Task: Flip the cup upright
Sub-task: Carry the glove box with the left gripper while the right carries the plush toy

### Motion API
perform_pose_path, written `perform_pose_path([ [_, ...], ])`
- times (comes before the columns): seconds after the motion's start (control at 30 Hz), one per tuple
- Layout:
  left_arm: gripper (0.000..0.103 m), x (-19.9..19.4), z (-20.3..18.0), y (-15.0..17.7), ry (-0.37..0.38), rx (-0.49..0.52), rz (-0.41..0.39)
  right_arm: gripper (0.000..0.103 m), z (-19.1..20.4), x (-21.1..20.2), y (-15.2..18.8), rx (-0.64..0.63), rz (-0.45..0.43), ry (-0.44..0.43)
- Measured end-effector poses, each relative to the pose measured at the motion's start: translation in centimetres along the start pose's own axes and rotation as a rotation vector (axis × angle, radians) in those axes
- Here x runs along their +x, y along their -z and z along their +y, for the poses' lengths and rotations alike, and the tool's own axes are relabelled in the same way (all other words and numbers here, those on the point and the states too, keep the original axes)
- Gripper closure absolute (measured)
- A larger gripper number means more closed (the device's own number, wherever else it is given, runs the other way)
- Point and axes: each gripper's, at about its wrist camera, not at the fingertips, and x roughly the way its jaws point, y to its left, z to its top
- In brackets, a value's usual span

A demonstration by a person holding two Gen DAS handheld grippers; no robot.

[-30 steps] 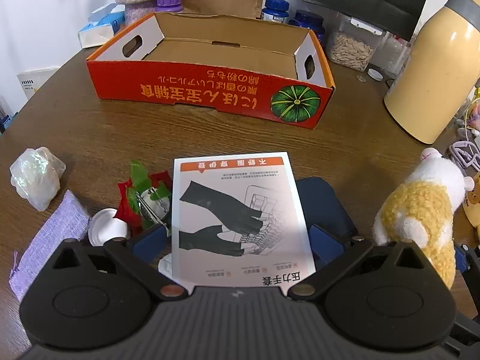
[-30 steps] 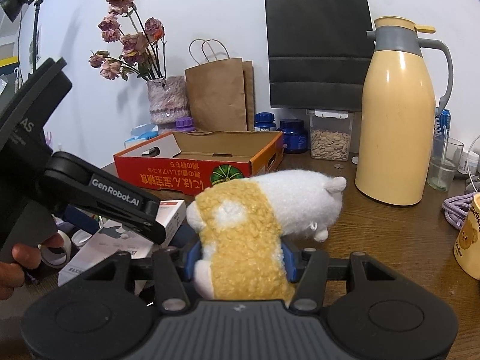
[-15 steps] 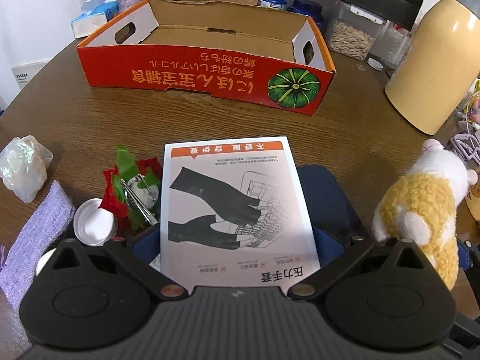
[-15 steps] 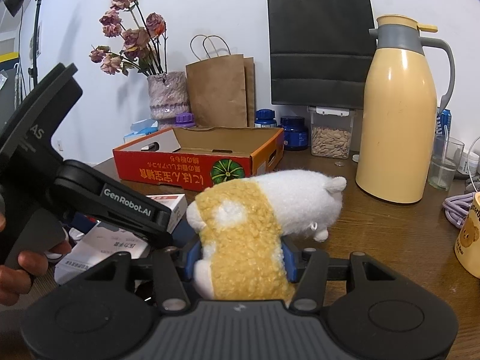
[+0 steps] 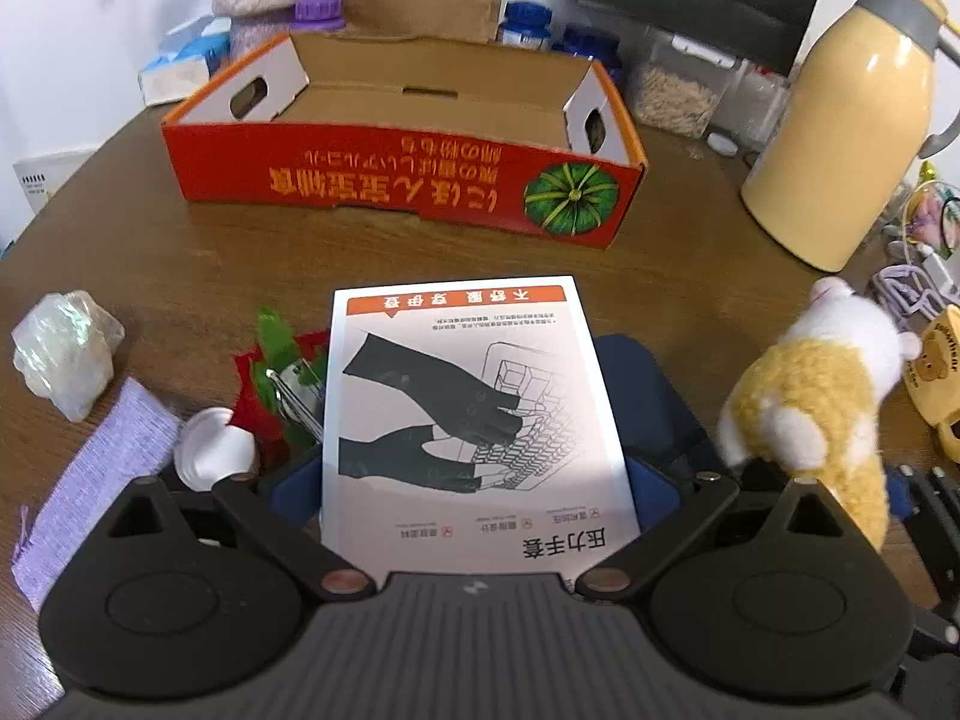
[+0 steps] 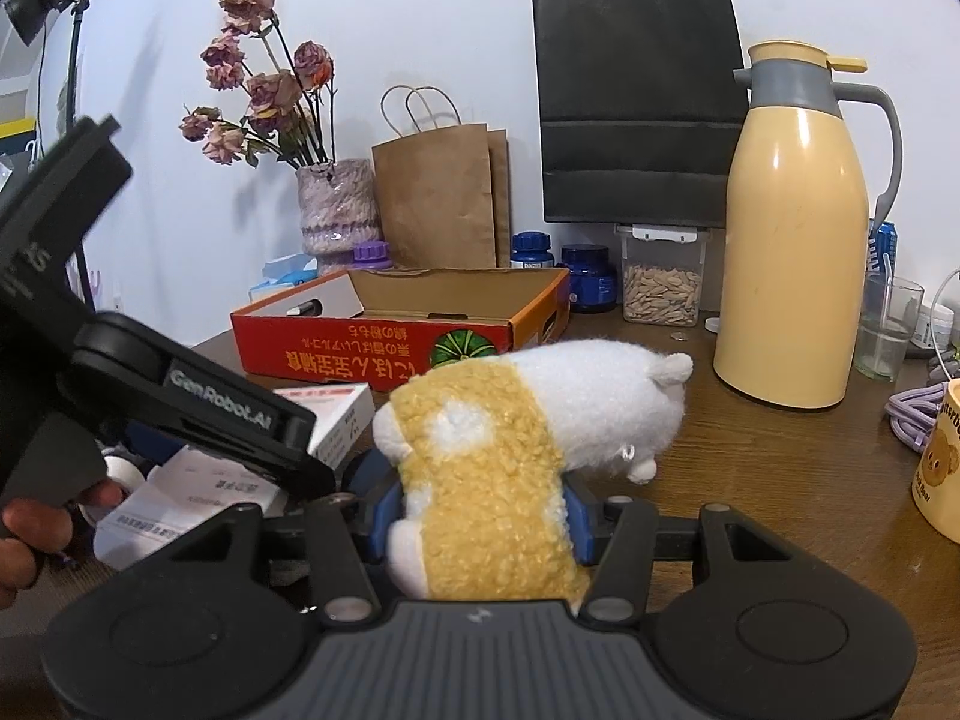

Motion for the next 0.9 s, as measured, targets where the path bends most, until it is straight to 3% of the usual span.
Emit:
perform_pose_path([
  [0.37,0.002,-3.1,2.2,-0.5,0.036,0.020,-0.079,0.051,1.5,0.5,-0.1,0.047,-0.003,0.038],
  [0.9,0.002,-5.8,6.5,-2.2,0.032,0.058,-0.182,0.051,5.3,2.1,-2.7,0.059,-0.027,0.030],
])
